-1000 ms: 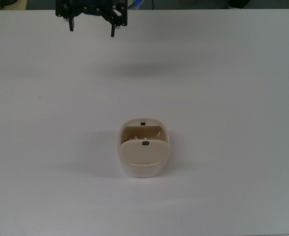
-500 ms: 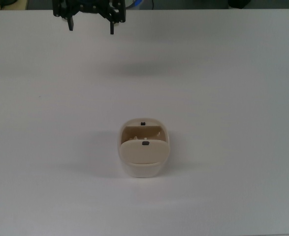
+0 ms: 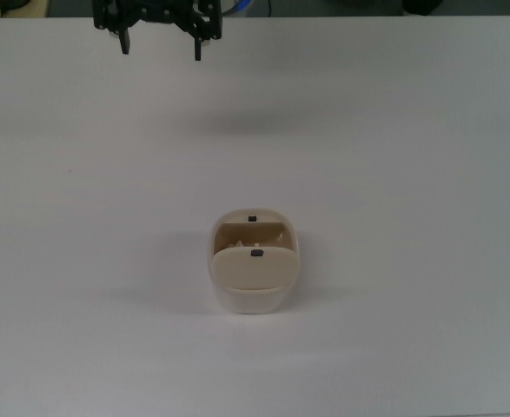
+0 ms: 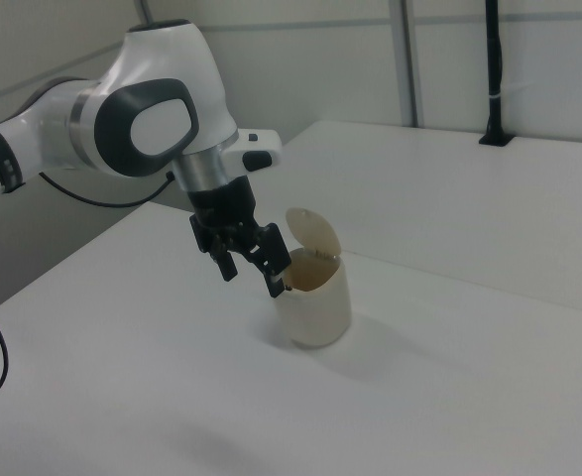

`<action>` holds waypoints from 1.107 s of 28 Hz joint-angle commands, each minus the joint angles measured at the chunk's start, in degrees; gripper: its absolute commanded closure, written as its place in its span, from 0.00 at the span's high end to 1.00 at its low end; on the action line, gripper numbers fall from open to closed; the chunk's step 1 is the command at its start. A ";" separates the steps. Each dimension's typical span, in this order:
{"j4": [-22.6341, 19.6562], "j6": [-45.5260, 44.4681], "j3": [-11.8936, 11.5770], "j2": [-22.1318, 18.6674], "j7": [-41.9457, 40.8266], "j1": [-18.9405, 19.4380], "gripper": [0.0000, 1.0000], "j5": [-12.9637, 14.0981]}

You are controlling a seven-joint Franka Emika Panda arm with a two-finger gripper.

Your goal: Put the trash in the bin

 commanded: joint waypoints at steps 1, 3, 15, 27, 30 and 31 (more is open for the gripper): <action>0.22 -1.15 0.04 -0.05 -0.77 0.15 1.00 1.27; 0.22 -1.24 0.05 0.04 -0.77 0.15 1.00 1.27; 0.83 -1.33 -1.54 0.04 -0.68 -0.12 1.00 1.18; 0.83 -1.50 -2.24 0.13 -0.68 -0.12 1.00 1.27; 0.92 -1.50 -2.33 0.13 -0.68 -0.12 1.00 1.27; 0.92 -1.50 -2.33 0.13 -0.68 -0.12 1.00 1.27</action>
